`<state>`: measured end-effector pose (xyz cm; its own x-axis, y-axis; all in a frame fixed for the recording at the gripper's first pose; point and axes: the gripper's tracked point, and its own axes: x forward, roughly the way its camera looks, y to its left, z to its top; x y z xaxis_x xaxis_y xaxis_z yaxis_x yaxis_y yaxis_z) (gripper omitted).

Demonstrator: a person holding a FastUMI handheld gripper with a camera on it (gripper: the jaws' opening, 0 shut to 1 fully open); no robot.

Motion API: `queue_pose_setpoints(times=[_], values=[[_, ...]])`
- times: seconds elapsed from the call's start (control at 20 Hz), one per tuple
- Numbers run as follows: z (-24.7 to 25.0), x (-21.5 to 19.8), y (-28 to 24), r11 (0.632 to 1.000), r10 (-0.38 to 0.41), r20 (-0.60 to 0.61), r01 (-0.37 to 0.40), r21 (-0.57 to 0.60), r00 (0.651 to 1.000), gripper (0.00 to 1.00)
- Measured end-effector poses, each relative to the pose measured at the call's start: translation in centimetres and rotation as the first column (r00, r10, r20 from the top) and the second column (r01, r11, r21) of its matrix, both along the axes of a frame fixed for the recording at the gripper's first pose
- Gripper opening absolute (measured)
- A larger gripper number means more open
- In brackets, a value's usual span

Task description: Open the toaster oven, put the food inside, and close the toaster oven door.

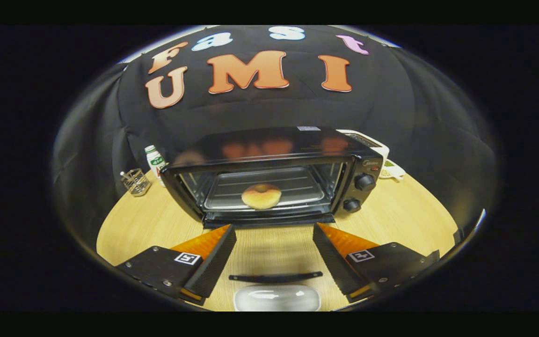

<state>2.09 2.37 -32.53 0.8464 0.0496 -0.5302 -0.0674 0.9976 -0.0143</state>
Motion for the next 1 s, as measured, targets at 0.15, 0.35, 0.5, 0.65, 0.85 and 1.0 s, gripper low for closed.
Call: queue_pose_setpoints(times=[0.15,0.35,0.5,0.65,0.85,1.0], values=[[-1.7,-2.1,-0.4,0.999,0.011,-0.037,-0.012,-0.032,0.999,0.99],[-4.6,-5.2,-0.2,0.999,0.017,-0.112,-0.021,-0.028,0.994,0.99],[-6.3,-6.9,0.0,0.999,0.024,-0.158,-0.03,-0.035,0.987,0.99],[-7.7,-8.0,-0.1,0.998,0.03,-0.196,-0.04,-0.051,0.98,0.99],[-9.9,-8.5,-0.3,0.996,0.023,-0.261,-0.044,-0.074,0.965,0.99],[-10.5,-8.2,-0.1,0.996,0.02,-0.276,-0.043,-0.078,0.961,0.99]])
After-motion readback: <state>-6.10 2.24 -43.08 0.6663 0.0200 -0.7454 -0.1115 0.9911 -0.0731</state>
